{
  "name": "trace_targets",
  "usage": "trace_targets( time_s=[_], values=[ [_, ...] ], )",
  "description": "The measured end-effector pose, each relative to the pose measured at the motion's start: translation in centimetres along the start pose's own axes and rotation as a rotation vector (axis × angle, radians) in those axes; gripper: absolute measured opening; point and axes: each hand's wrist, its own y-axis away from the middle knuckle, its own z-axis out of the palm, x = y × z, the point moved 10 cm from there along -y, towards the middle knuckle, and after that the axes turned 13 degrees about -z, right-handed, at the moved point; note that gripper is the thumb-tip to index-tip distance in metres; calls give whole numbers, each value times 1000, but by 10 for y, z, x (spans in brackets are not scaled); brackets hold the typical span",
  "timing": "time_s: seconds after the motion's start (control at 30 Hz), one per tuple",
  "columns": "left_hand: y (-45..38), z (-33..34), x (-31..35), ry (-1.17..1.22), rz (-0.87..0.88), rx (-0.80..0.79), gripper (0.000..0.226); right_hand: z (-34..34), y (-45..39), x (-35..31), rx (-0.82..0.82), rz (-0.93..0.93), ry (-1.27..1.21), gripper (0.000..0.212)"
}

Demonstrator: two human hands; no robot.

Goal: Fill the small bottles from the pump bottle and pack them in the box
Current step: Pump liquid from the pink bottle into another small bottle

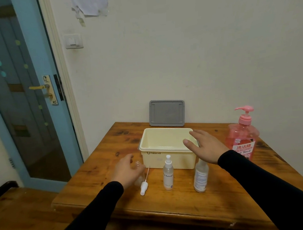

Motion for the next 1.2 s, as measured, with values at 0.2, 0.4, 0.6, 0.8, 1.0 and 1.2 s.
trace_targets(
  time_s=[0.2, 0.4, 0.6, 0.8, 1.0, 1.2],
  values=[
    [0, 24, -10, 2, 0, -101, 38, 3, 3, 5, -15, 21, 0, 79],
    [-2, 8, 1, 47, 45, -69, 16, -6, 6, 8, 0, 13, -11, 75],
    [-2, -40, 61, 136, 209, 20, 19, -39, 3, 1, 76, -16, 27, 72],
    [3, -44, 144, 130, 367, 3, 21, -82, -2, 13, 148, -7, 35, 76],
    [14, 1, 211, 130, 469, -87, 27, -125, -3, 39, 230, 6, 95, 71],
    [15, 56, 259, 80, 522, -177, 42, -155, -8, 77, 259, 49, 124, 74]
  ],
)
